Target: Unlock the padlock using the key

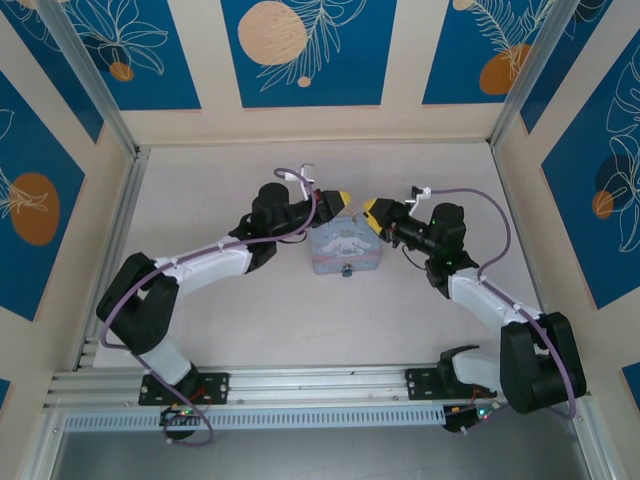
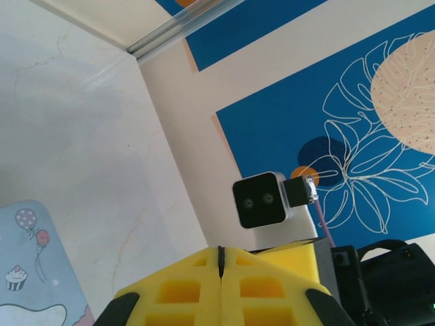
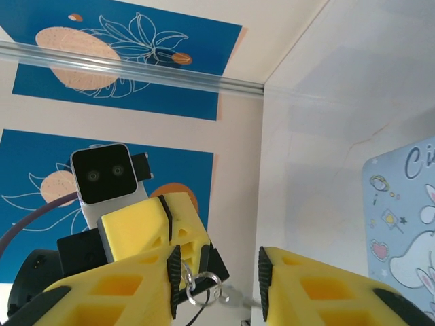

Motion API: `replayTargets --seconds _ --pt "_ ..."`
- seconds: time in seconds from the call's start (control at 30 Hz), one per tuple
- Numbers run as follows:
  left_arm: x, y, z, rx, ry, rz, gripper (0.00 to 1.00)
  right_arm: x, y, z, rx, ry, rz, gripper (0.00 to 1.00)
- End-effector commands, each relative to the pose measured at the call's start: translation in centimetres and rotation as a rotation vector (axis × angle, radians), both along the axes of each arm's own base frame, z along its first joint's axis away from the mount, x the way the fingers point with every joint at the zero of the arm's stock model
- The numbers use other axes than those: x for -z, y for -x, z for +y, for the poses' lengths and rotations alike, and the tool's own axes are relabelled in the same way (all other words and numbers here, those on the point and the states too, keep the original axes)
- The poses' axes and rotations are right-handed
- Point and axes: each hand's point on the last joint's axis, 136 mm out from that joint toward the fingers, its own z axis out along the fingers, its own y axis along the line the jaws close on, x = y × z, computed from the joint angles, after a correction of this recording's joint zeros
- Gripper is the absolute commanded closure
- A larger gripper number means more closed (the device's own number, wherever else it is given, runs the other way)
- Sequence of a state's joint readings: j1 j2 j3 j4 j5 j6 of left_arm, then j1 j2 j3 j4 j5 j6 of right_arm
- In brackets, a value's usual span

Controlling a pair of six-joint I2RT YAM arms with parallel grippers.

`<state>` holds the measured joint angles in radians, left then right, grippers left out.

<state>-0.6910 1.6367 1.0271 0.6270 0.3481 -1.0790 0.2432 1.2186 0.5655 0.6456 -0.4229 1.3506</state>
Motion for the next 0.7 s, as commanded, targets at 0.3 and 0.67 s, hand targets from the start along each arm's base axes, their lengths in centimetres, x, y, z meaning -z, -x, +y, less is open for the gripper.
replayTargets --seconds 0.3,0.67 --pt "0.1 -0.8 -0.5 -0.013 0.104 0.033 1.0 -3.2 -0.4 2.4 -0.046 -0.103 -0.095 0.71" --pt "-0.5 -1.3 -0.5 -0.033 0.144 0.037 1.0 -2.2 -0.1 2.4 -0.043 -0.117 -0.064 0.74"
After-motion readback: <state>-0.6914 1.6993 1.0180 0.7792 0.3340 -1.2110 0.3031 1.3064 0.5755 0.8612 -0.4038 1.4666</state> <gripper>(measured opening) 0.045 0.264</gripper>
